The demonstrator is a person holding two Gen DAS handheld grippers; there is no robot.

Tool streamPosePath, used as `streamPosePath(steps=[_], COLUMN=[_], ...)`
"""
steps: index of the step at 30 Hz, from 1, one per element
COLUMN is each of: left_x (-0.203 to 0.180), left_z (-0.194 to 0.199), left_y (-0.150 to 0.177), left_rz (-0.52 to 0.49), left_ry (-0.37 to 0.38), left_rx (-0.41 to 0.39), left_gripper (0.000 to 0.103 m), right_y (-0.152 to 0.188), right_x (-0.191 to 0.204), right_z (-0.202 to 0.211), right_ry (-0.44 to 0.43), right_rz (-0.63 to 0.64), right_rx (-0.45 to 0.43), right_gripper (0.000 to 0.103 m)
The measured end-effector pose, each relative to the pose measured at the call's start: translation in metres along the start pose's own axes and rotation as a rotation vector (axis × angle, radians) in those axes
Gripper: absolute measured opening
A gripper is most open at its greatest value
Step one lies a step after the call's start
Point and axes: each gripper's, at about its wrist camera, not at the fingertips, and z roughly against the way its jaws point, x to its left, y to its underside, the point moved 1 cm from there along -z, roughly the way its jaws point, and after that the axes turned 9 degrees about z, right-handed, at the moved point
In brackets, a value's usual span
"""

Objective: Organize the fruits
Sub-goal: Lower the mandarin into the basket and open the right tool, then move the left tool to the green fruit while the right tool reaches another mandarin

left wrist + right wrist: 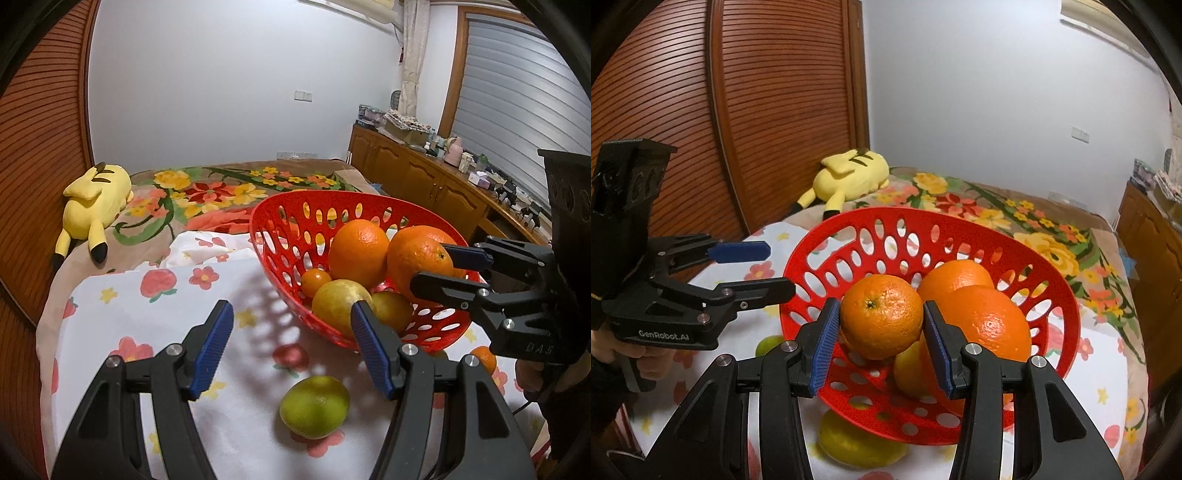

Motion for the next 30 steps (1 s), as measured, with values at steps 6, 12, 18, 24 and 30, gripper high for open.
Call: streamPosePath(steps=[6,12,18,24,30], left_x=[0.001,-0.003,-0.008,-0.015,-0.023], left_z=[0.001,0.005,0.016,0.029,0.042], left_y=[0.006,0.014,0.021,0.03,0.039], left_rz=[0.003,-0.003,-0.009,-0.019,-0.03], left_ry=[0.004,0.004,0.007,0.008,0.011], left_rx=[0.008,0.016,0.009,0.001,-0.006], left_gripper=[0.066,0.066,0.066,0.066,0.066], right_y=[-0.001,-0.002,0.007,0.026,0.047], right_x=[0.0,0.0,0.0,-0.002,-0.007], right_z=[0.003,0.021,0.045,0.07,0.093], right_ry=[0.004,0.021,0.047,0.077,0.107], right_rz=[-0.014,-0.015,-0.036,-0.07,-0.113], right_rx=[-0.011,-0.032,-0.052,-0.055,-0.055], right_gripper=[0.048,0.048,0.049,0.049,0.052])
